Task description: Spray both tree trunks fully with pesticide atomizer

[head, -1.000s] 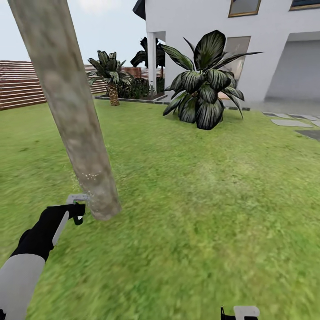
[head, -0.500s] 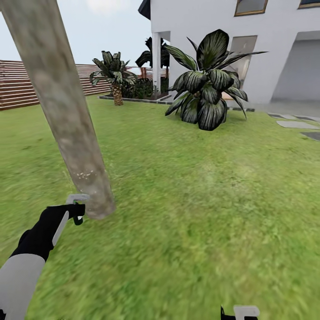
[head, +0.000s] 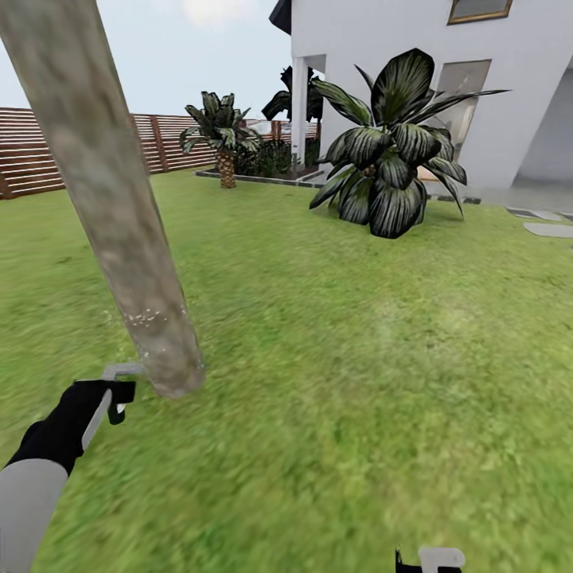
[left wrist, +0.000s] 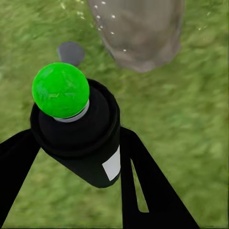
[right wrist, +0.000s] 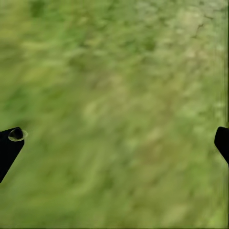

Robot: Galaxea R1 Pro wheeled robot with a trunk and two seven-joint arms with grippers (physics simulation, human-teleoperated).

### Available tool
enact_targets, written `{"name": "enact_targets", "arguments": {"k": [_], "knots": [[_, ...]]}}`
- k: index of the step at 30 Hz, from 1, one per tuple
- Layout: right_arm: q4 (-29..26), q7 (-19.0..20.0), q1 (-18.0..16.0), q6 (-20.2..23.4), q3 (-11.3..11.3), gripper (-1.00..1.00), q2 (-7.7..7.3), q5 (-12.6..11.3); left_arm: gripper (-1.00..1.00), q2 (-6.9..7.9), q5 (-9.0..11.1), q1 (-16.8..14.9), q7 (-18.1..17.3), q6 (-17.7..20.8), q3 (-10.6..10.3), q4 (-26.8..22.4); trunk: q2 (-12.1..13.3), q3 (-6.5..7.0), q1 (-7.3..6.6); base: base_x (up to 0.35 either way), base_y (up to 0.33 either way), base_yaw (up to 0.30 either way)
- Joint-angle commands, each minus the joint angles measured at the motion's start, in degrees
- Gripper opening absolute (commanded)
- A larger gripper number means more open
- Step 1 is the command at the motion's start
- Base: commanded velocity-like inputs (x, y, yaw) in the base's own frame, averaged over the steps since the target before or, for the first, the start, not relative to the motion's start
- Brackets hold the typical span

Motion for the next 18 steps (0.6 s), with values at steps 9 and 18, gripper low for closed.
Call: {"name": "enact_targets", "arguments": {"k": [9, 18], "knots": [[0.0, 0.0, 0.0, 0.0, -0.1, 1.0, 0.0, 0.0, -1.0, -2.72, 0.2, 0.0, -0.5, -0.4, 1.2, 3.4, 0.0, 0.0, 0.0, 0.188, -0.231, 0.0], [0.0, 0.0, 0.0, 0.0, -0.1, 1.0, 0.0, 0.0, -1.0, 0.58, 0.5, 0.0, -0.4, -9.2, 2.1, 13.1, 0.0, 0.0, 0.0, 0.089, -0.107, 0.0]]}}
